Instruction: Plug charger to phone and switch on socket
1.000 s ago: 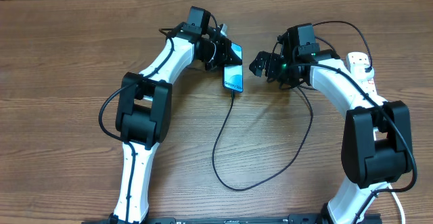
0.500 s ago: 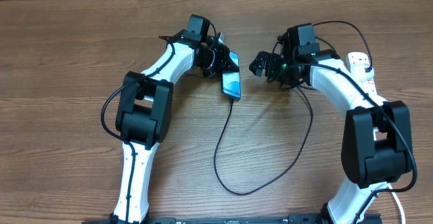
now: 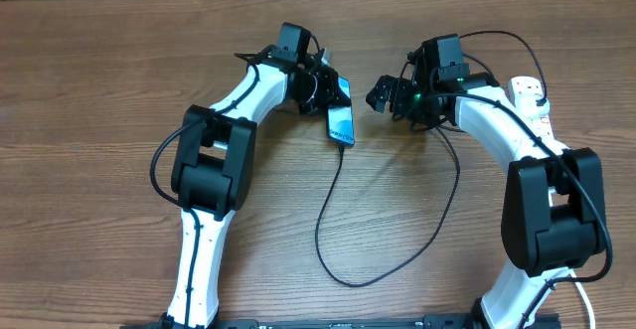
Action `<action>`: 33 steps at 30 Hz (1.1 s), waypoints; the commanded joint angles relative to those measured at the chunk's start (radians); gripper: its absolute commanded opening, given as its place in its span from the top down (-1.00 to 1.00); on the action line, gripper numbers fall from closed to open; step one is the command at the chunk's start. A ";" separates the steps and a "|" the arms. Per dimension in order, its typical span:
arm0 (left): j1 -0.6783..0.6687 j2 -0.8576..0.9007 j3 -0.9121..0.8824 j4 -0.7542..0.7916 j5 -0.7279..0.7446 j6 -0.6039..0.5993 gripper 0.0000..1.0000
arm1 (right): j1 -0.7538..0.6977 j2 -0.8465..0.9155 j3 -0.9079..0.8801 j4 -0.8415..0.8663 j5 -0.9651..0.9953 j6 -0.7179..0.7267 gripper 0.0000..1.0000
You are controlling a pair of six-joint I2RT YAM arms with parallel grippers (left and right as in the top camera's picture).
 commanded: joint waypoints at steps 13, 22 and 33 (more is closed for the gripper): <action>-0.024 -0.005 -0.015 -0.004 -0.079 -0.064 0.92 | -0.009 -0.035 0.023 0.003 -0.006 0.003 -1.00; -0.024 -0.005 -0.015 -0.014 -0.091 -0.062 0.69 | -0.009 -0.035 0.023 0.003 -0.006 0.003 -1.00; -0.024 -0.005 -0.015 -0.034 -0.108 -0.062 0.60 | -0.009 -0.035 0.023 0.003 -0.006 0.003 -1.00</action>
